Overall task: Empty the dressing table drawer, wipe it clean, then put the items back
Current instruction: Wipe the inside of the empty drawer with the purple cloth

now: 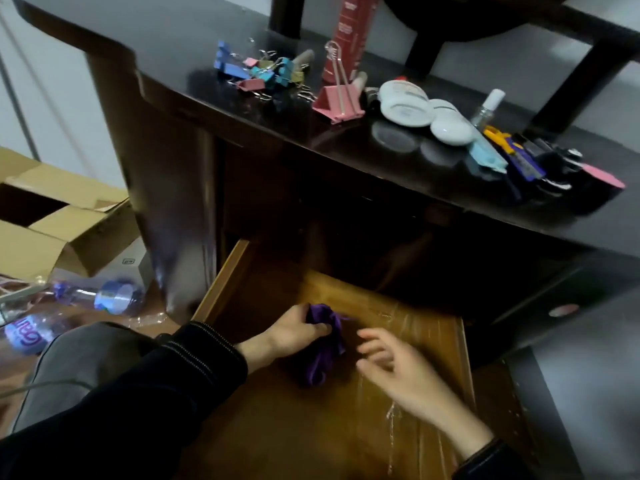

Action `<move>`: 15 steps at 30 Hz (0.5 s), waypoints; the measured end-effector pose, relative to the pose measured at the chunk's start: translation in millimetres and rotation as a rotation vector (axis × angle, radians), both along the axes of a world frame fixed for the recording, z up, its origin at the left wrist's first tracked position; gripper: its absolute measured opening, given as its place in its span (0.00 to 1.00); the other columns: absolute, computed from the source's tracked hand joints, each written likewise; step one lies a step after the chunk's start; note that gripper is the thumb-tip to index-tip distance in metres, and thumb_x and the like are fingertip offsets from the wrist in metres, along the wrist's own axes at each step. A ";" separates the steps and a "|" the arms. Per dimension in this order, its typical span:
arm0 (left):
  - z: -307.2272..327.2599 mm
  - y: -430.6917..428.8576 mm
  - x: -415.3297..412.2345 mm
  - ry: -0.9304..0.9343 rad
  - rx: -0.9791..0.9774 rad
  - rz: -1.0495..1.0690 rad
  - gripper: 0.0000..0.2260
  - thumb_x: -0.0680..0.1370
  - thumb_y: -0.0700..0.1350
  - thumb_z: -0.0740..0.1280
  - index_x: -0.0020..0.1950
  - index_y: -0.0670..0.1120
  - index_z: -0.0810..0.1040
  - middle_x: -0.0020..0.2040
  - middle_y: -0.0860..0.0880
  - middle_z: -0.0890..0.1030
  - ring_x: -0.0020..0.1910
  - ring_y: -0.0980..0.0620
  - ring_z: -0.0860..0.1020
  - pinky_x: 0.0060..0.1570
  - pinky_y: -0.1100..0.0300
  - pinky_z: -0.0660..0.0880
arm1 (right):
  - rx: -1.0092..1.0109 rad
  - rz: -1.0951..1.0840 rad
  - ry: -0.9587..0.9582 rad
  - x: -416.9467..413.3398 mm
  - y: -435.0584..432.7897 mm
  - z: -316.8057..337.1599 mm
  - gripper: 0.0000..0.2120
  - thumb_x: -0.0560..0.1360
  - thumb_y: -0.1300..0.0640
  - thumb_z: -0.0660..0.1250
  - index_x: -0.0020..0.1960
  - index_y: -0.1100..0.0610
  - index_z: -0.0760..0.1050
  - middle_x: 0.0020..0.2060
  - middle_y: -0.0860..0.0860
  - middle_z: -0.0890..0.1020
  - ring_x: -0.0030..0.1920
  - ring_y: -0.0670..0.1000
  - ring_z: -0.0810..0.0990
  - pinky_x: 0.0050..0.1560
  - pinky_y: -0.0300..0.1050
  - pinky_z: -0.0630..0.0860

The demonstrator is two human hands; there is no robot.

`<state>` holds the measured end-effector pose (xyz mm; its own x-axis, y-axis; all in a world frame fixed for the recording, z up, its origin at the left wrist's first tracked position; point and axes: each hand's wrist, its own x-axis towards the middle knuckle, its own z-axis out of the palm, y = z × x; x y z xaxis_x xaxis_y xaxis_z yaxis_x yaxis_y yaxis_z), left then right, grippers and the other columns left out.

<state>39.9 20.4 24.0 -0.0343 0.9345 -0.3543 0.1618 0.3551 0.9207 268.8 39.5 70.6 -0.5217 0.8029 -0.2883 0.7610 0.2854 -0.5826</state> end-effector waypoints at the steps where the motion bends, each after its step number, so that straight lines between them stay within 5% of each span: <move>1: -1.0 -0.2 -1.7 0.120 0.036 0.002 0.10 0.79 0.47 0.69 0.54 0.47 0.70 0.52 0.50 0.80 0.50 0.50 0.82 0.55 0.51 0.80 | 0.211 0.024 -0.121 14.6 4.7 2.8 0.19 0.79 0.41 0.64 0.69 0.37 0.70 0.61 0.33 0.76 0.60 0.36 0.76 0.62 0.37 0.73; 3: -3.5 -1.4 -0.9 0.365 0.109 -0.011 0.15 0.78 0.53 0.68 0.54 0.50 0.64 0.50 0.54 0.78 0.47 0.50 0.82 0.49 0.50 0.81 | 0.569 0.084 -0.308 43.6 13.9 5.4 0.13 0.81 0.45 0.62 0.64 0.42 0.76 0.59 0.36 0.77 0.63 0.41 0.73 0.66 0.41 0.67; 5: -7.7 -2.3 2.8 0.559 0.236 -0.029 0.15 0.76 0.57 0.67 0.56 0.53 0.66 0.49 0.54 0.77 0.43 0.52 0.80 0.44 0.51 0.81 | 0.722 0.113 -0.369 68.3 23.7 0.0 0.09 0.80 0.49 0.65 0.58 0.45 0.82 0.56 0.39 0.80 0.66 0.47 0.74 0.74 0.50 0.59; 8: -23.0 5.9 12.2 0.881 0.412 -0.090 0.25 0.76 0.59 0.66 0.68 0.55 0.63 0.56 0.51 0.72 0.51 0.50 0.77 0.49 0.54 0.80 | 0.620 0.048 -0.343 79.9 29.3 -9.8 0.09 0.80 0.48 0.64 0.55 0.42 0.82 0.60 0.37 0.77 0.75 0.47 0.63 0.80 0.55 0.47; 15: -50.0 20.8 41.7 1.268 0.511 -0.409 0.22 0.81 0.58 0.59 0.75 0.56 0.63 0.68 0.47 0.69 0.63 0.43 0.70 0.62 0.48 0.71 | 0.522 -0.031 -0.221 74.0 32.3 -12.4 0.11 0.80 0.47 0.62 0.57 0.43 0.81 0.62 0.37 0.77 0.75 0.44 0.60 0.76 0.51 0.54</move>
<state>81.6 41.2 -26.0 0.2303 0.9694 0.0848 0.9673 -0.2376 0.0892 342.8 71.8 58.2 -0.4683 0.8821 0.0515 0.8614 0.4687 -0.1957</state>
